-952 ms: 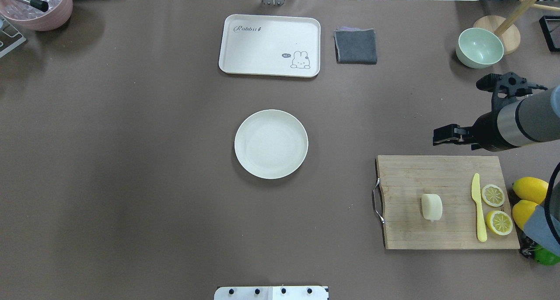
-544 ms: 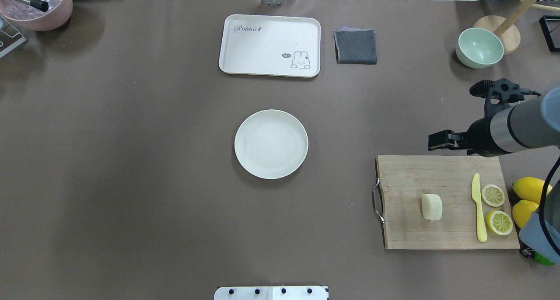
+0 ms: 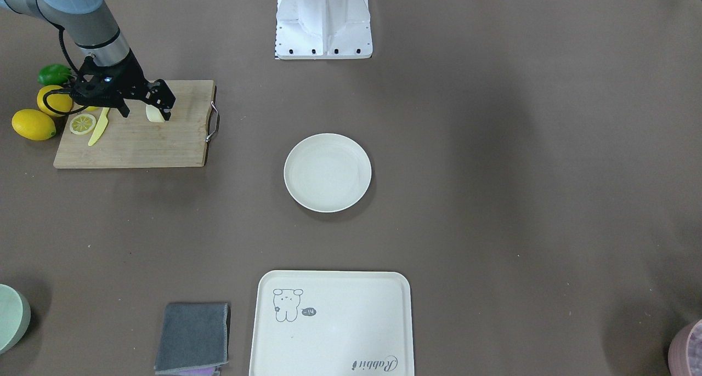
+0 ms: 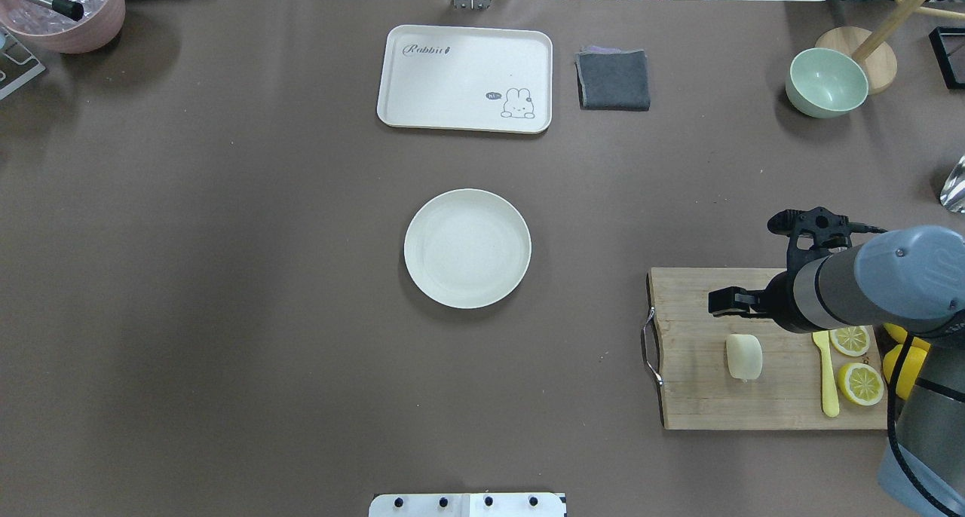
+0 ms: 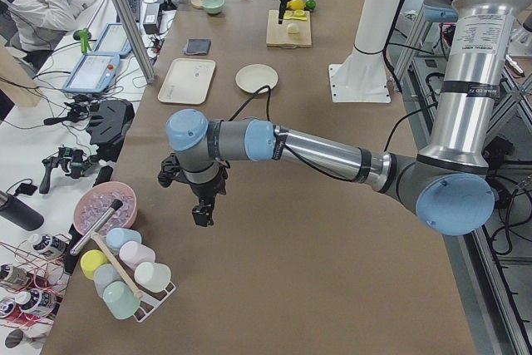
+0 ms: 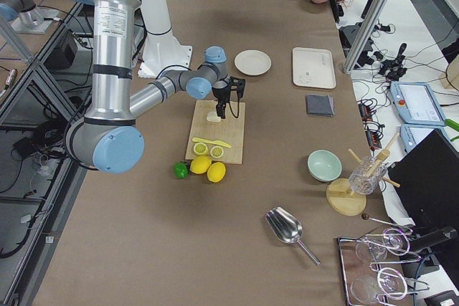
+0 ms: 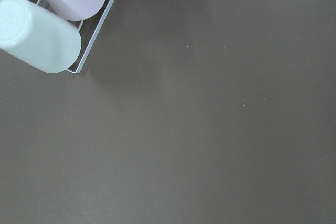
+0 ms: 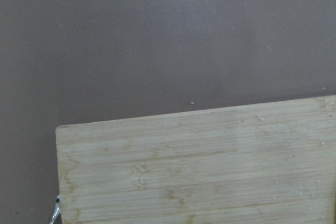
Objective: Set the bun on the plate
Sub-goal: 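Lower the right gripper over the cream bun on the cutting board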
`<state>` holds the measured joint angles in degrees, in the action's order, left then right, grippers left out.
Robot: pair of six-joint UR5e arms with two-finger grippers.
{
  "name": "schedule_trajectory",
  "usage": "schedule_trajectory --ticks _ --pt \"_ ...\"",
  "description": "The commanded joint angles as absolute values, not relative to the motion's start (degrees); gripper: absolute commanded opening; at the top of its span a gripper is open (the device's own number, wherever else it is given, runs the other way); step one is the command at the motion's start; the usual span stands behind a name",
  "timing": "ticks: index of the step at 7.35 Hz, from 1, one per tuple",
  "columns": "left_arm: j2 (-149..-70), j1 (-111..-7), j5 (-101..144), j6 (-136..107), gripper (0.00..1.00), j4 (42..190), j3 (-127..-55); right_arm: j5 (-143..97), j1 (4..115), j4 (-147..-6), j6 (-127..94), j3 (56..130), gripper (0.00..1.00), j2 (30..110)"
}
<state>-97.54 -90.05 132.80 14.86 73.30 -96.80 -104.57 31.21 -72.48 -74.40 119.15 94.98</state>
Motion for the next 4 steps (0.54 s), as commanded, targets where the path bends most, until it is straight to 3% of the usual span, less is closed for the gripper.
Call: schedule_trajectory --ticks 1,4 --pt "-96.17 -89.74 132.89 14.85 0.98 73.82 -96.85 -101.61 27.17 -72.33 -75.94 119.18 0.99 95.62" --pt "-95.54 -89.74 132.89 14.94 0.98 73.83 -97.29 -99.76 24.7 -60.02 -76.46 118.39 0.98 102.53"
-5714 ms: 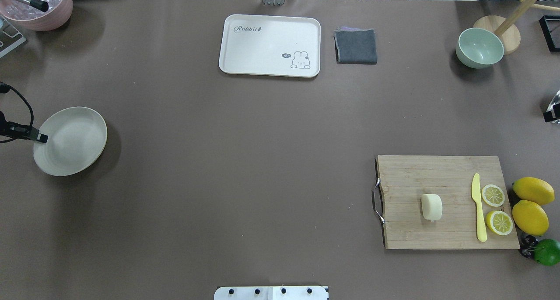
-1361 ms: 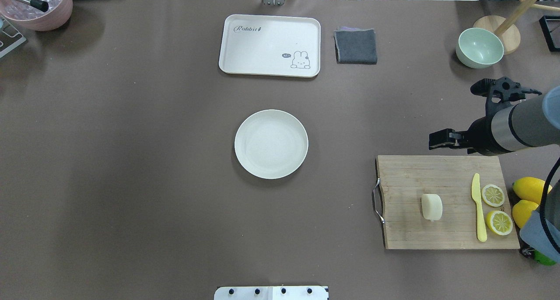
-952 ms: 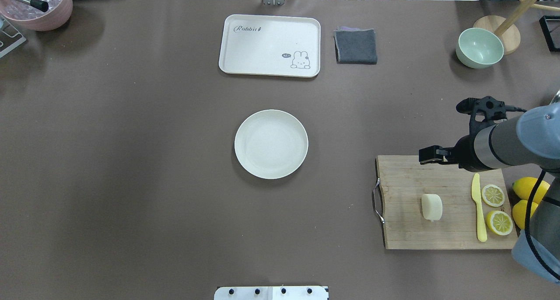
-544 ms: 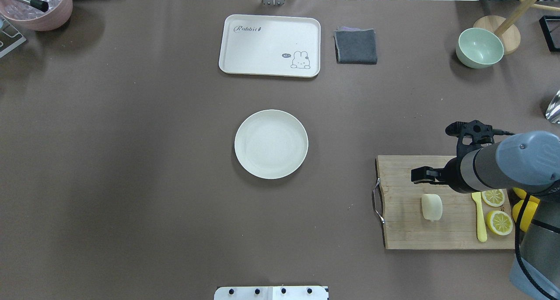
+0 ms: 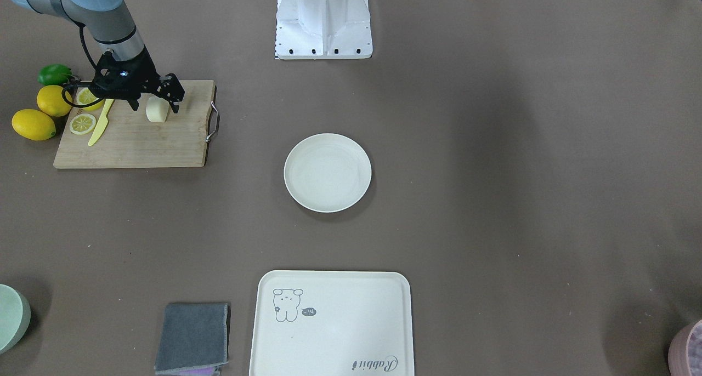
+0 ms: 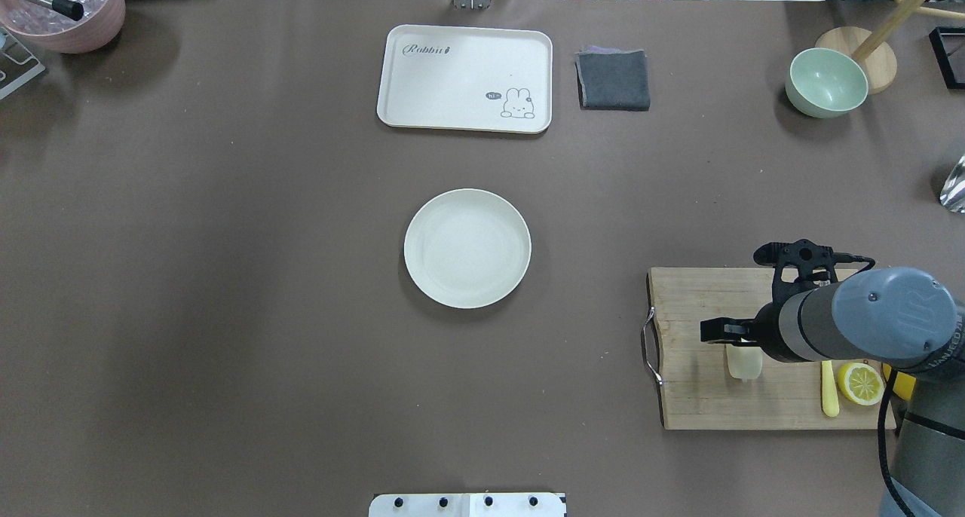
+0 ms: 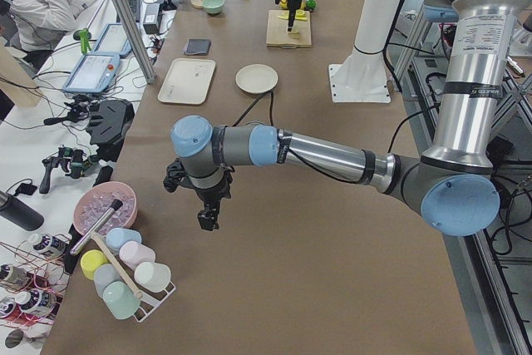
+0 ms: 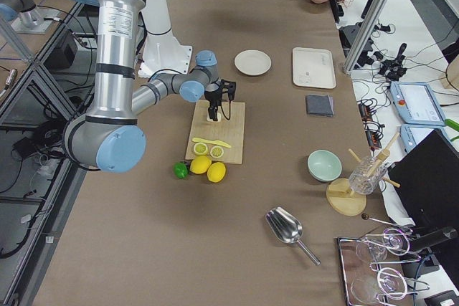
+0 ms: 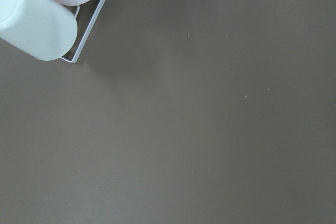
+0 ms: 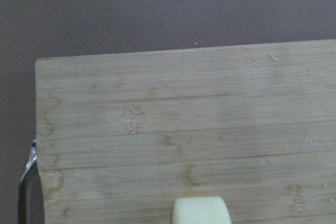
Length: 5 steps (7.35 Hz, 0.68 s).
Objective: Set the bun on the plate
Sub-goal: 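Lower the right gripper over the cream bun on the cutting board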
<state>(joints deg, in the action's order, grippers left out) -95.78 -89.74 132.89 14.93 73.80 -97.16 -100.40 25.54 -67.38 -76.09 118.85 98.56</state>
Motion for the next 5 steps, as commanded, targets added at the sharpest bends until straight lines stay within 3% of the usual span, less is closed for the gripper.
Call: schedule_trajectory --ticks 1,4,5 --pt "-95.45 -89.74 132.89 14.94 0.98 73.83 -97.38 -99.67 24.09 -59.68 -77.94 118.3 0.97 102.39" --pt "-94.31 -89.74 132.89 15.03 0.98 74.79 -97.56 -97.12 22.06 -60.73 -78.66 117.6 0.89 102.13" --pt "-94.22 -89.74 132.89 15.03 0.98 74.79 -97.47 -96.42 21.19 -60.82 -78.66 117.42 0.8 102.13"
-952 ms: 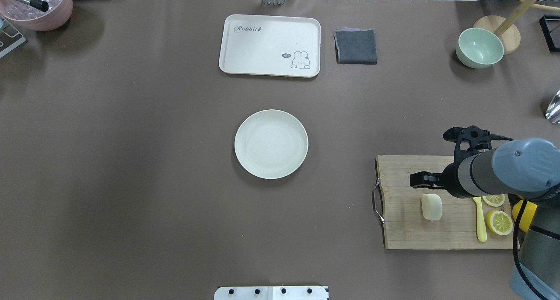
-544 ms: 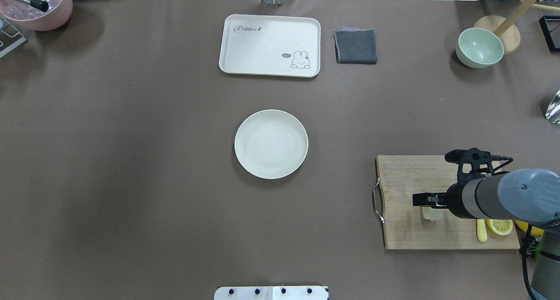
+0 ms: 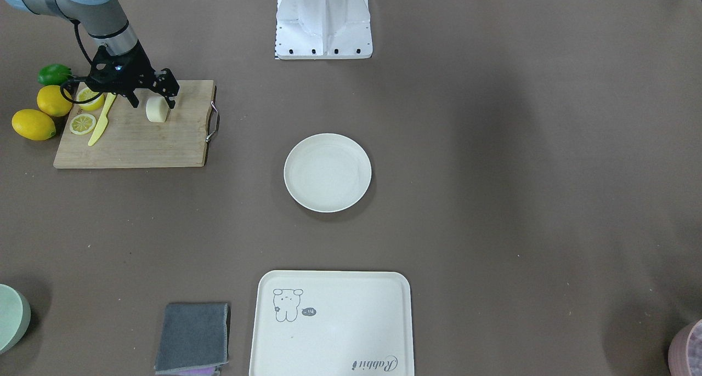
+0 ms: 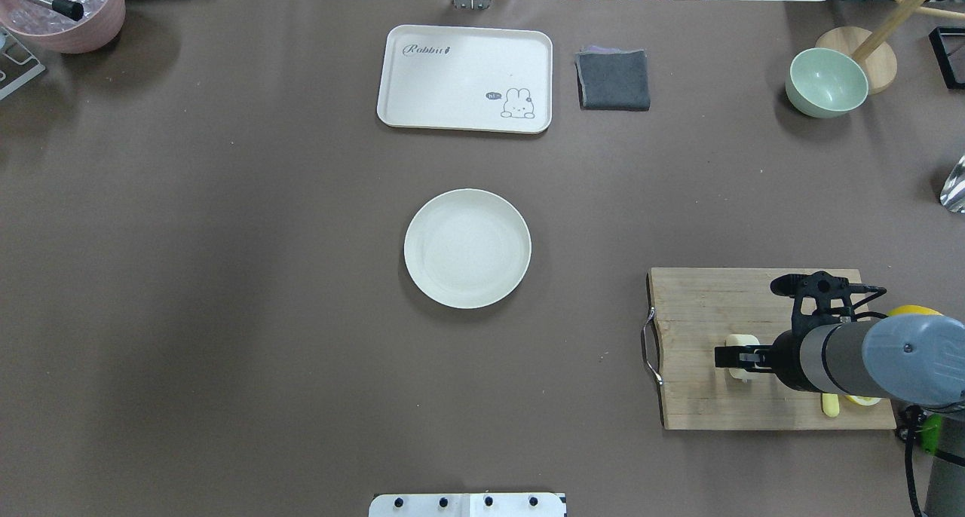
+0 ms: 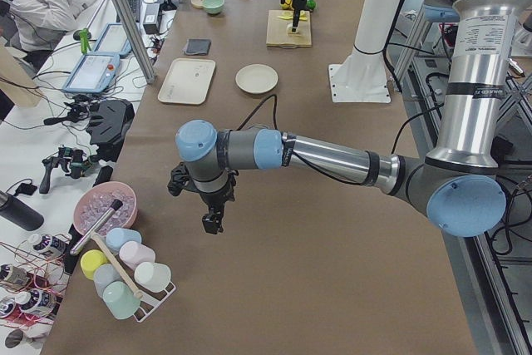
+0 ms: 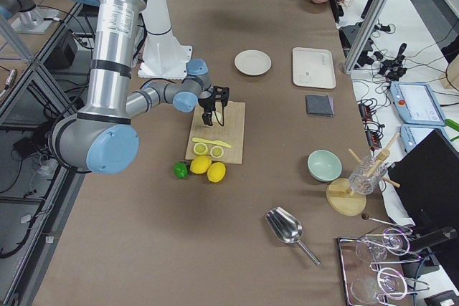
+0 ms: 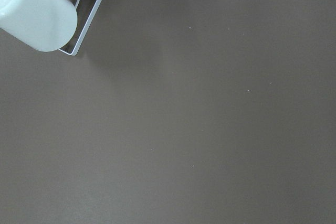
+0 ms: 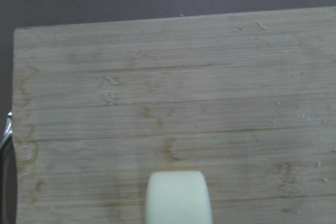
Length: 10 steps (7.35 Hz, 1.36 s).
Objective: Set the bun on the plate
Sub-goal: 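Close the right gripper on the bun and lift it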
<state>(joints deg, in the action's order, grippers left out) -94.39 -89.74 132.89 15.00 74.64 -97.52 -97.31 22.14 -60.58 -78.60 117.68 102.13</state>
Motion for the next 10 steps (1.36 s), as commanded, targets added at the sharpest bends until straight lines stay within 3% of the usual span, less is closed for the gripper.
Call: schedule_trajectory --ticks 1,3,5,8,10 --pt "-94.31 -89.74 132.89 15.03 0.98 74.79 -97.38 -95.89 20.57 -60.82 -78.66 117.33 0.72 102.04" --pt "-94.31 -89.74 132.89 15.03 0.98 74.79 -97.38 -95.89 20.39 -61.87 -78.66 117.42 0.19 101.0" --pt "-94.31 -89.74 132.89 14.94 0.98 74.79 -97.29 -95.98 21.61 -71.75 -78.57 118.04 0.16 93.99" --pt "-94.31 -89.74 132.89 14.94 0.98 74.79 -97.03 -96.68 23.2 -74.6 -78.57 121.45 0.15 91.6" --pt "-94.31 -89.74 132.89 14.85 0.98 74.79 -97.03 -96.33 22.94 -86.42 -78.75 119.46 0.16 78.56"
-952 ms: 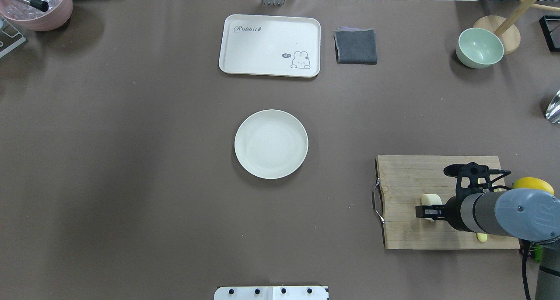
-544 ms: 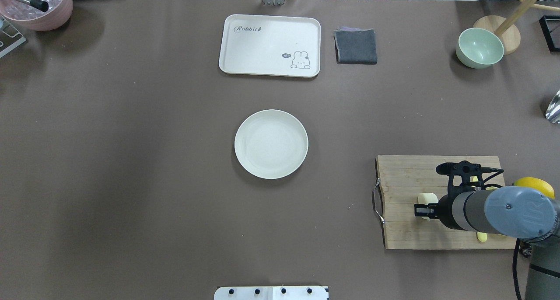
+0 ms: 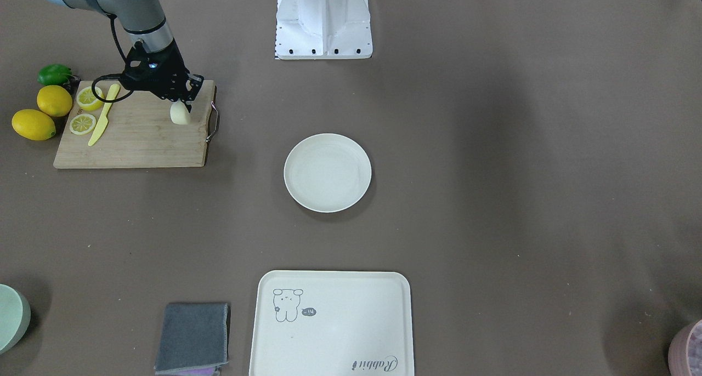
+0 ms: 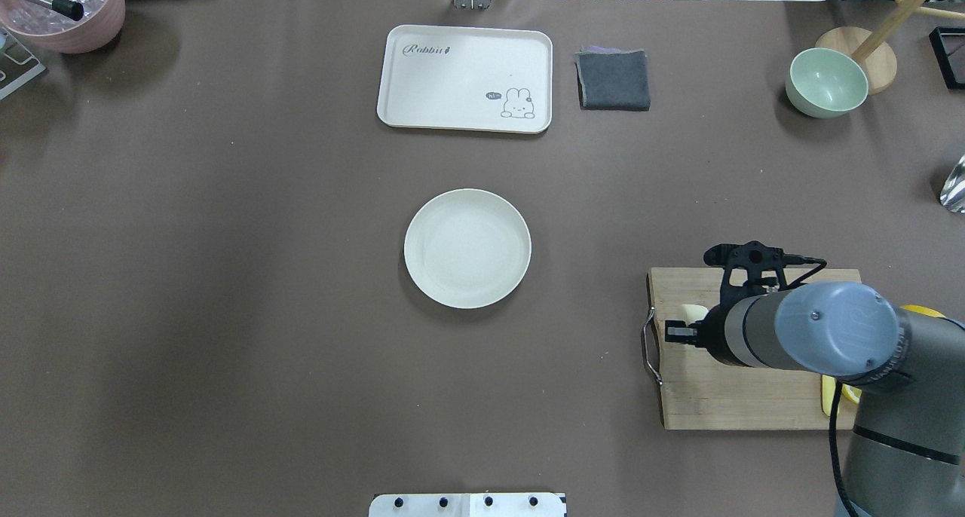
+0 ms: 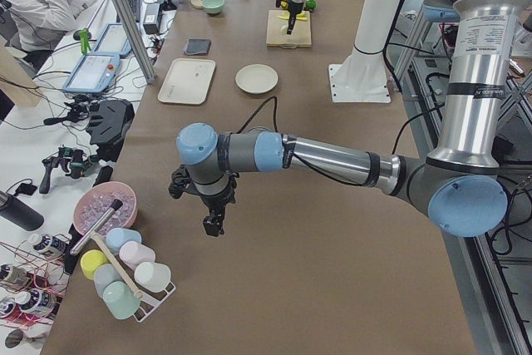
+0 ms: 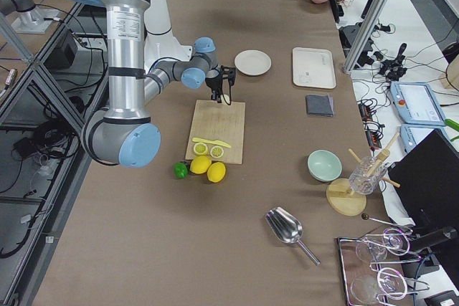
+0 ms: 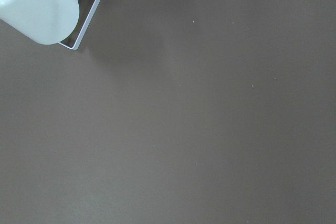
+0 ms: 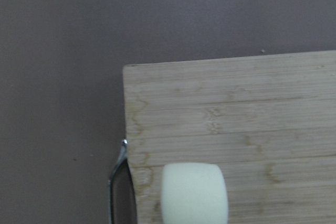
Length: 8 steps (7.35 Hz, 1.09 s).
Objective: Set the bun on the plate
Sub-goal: 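Close the right gripper on the bun and lift it, then carry the bun with the right gripper over the white plate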
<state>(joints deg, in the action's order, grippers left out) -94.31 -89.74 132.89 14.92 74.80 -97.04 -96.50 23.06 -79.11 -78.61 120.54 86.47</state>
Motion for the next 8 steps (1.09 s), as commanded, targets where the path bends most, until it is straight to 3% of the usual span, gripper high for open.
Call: schedule_trajectory --ticks 1,4,6,8 --pt "-94.31 -89.74 132.89 14.85 0.98 74.79 -96.94 -96.24 22.77 -90.57 -80.23 116.31 0.17 70.92" --pt "-94.31 -89.65 132.89 14.85 0.98 74.71 -96.86 -95.54 22.85 -91.14 -82.62 100.78 0.18 51.82" --pt "-94.31 -89.21 132.89 14.85 0.98 74.71 -96.77 -94.49 23.03 -90.36 -85.5 89.45 0.28 42.93" --pt "-94.66 -88.77 132.89 14.77 0.98 74.79 -95.98 -94.13 23.11 -90.35 -85.52 86.75 0.54 41.22"
